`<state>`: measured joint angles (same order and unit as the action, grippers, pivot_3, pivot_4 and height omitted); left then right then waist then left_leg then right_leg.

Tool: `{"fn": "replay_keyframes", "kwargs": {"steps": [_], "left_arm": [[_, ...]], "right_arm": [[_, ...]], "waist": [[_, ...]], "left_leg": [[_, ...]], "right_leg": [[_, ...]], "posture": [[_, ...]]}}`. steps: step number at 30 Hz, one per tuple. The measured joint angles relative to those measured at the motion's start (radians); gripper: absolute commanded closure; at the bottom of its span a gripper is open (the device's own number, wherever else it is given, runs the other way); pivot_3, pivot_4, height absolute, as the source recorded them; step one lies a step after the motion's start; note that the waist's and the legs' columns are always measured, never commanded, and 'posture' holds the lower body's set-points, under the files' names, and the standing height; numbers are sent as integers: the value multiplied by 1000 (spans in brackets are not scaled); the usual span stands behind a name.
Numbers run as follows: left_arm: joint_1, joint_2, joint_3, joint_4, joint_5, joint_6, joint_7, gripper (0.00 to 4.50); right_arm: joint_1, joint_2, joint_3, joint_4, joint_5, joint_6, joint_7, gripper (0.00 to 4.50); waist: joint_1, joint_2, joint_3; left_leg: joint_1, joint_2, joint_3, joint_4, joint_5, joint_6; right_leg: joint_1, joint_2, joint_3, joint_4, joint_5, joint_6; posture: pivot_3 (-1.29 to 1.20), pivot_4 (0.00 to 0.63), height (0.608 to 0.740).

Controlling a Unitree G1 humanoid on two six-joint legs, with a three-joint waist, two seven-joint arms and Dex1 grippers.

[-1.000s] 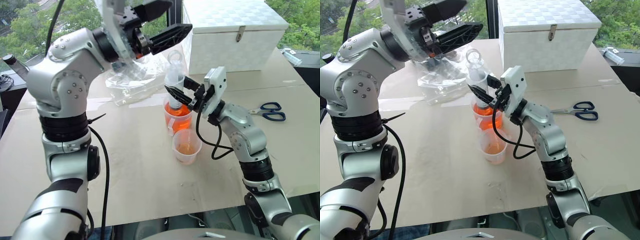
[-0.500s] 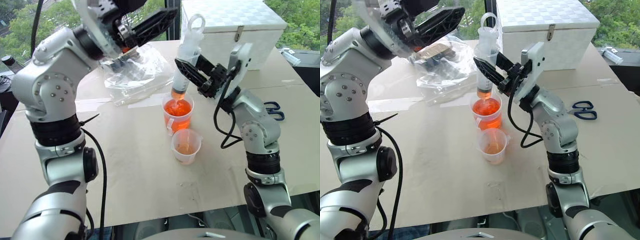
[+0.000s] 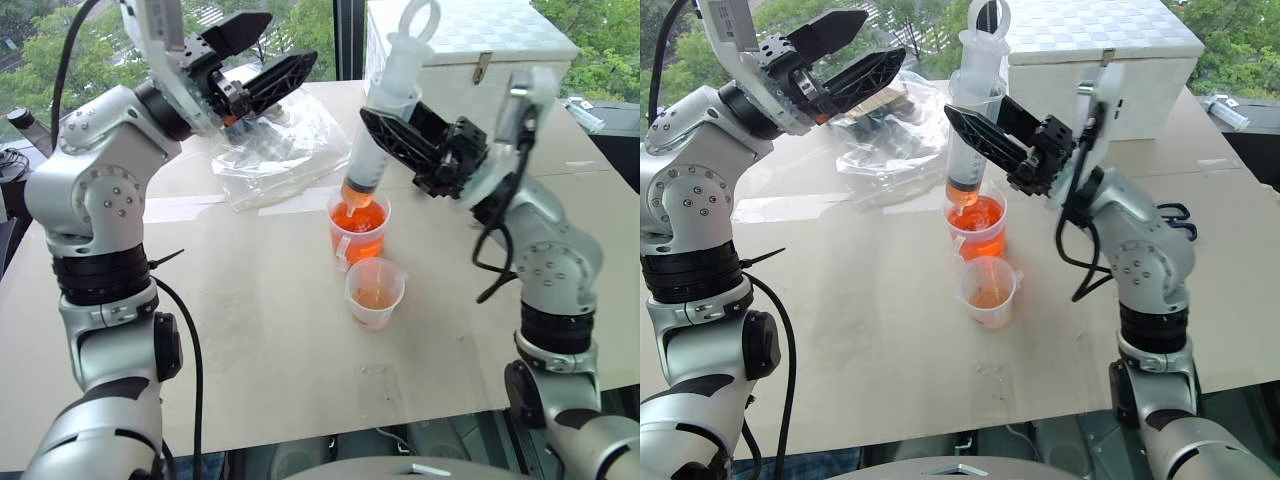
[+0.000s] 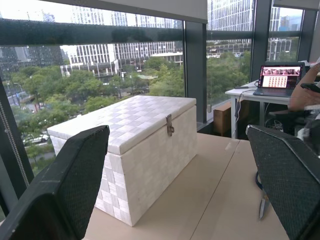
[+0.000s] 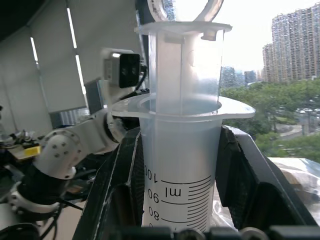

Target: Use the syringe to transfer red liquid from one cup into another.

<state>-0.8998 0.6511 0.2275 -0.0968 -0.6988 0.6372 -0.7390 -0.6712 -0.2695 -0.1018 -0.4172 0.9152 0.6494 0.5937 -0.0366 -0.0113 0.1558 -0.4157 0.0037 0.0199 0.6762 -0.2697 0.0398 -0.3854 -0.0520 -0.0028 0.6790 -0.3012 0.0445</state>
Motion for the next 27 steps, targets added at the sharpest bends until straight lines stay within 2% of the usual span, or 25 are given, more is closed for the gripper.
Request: {"fn": "replay_keyframes", "kwargs": {"steps": [6,10,13,27], "left_arm": [[-14,-6,-1,-26,-73,51,-26,28],[-26,1,-3,-93,-203,143,-98,28],[-40,13,-4,-119,-275,190,-147,28],[-61,-9,-78,-214,-386,277,-157,28]], "right_arm": [[134,-141,-14,-80,73,44,90,3015],[206,-201,20,-131,74,45,159,3015],[239,-209,46,-137,62,33,191,3015],[289,-182,134,-153,-105,-68,168,3015]], "waist": [[2,0,0],[-1,0,0],[-2,0,0],[7,-1,0]], "left_leg": [[0,0,0,0,0,0],[0,0,0,0,0,0],[1,0,0,0,0,0],[2,0,-2,4,0,0]], "right_leg": [[1,0,1,0,0,0],[1,0,1,0,0,0],[1,0,2,-1,0,0],[4,0,1,-1,0,0]], "posture": [[0,150,740],[0,150,740],[0,150,740],[0,150,740]]}}
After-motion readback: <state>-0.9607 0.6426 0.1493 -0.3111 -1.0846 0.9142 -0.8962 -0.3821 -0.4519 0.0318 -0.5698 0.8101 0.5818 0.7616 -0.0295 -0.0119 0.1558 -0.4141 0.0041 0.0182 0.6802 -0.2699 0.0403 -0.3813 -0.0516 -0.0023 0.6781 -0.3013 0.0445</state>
